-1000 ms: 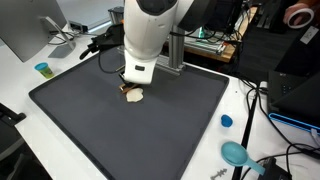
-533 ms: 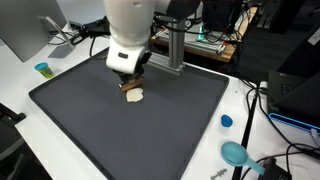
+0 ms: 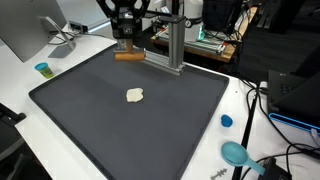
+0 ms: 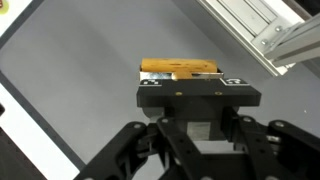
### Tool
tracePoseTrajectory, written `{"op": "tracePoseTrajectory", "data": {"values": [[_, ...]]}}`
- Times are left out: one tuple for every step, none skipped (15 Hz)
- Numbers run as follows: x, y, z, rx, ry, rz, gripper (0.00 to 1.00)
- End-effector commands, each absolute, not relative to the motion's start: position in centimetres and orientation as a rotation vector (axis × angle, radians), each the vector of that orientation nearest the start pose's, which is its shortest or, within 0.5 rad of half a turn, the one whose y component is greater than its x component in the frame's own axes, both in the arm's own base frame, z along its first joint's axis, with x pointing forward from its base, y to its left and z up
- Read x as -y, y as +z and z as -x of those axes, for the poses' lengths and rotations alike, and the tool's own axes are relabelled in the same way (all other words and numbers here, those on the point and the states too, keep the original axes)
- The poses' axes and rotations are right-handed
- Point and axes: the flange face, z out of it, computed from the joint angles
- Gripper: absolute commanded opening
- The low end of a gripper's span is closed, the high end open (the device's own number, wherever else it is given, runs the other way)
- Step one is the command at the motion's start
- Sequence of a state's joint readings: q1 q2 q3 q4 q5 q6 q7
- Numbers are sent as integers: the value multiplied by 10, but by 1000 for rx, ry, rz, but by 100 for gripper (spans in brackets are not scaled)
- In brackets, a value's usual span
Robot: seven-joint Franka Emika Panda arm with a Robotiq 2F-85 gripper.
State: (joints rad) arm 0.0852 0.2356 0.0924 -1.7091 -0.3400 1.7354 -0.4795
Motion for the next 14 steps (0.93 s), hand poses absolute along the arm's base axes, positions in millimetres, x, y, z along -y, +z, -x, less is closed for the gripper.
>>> {"op": "tracePoseTrajectory", "data": {"values": [[-84, 491, -538, 956, 251, 3231, 22], [-86, 501, -522, 878, 203, 3243, 22], [-89, 505, -507, 818, 134, 3257, 22], [-95, 515, -495, 820, 27, 3260, 22], [-92, 505, -533, 893, 178, 3251, 47], [-95, 511, -520, 873, 115, 3259, 47], [-97, 515, -509, 862, 83, 3265, 47], [-97, 516, -503, 855, 68, 3269, 47], [-97, 515, -499, 853, 65, 3270, 22], [-93, 512, -493, 766, 64, 3264, 22], [-87, 511, -485, 683, 76, 3285, 22], [-81, 510, -478, 600, 73, 3291, 22], [-75, 508, -468, 486, 82, 3286, 22], [-71, 505, -460, 404, 93, 3284, 22]]}}
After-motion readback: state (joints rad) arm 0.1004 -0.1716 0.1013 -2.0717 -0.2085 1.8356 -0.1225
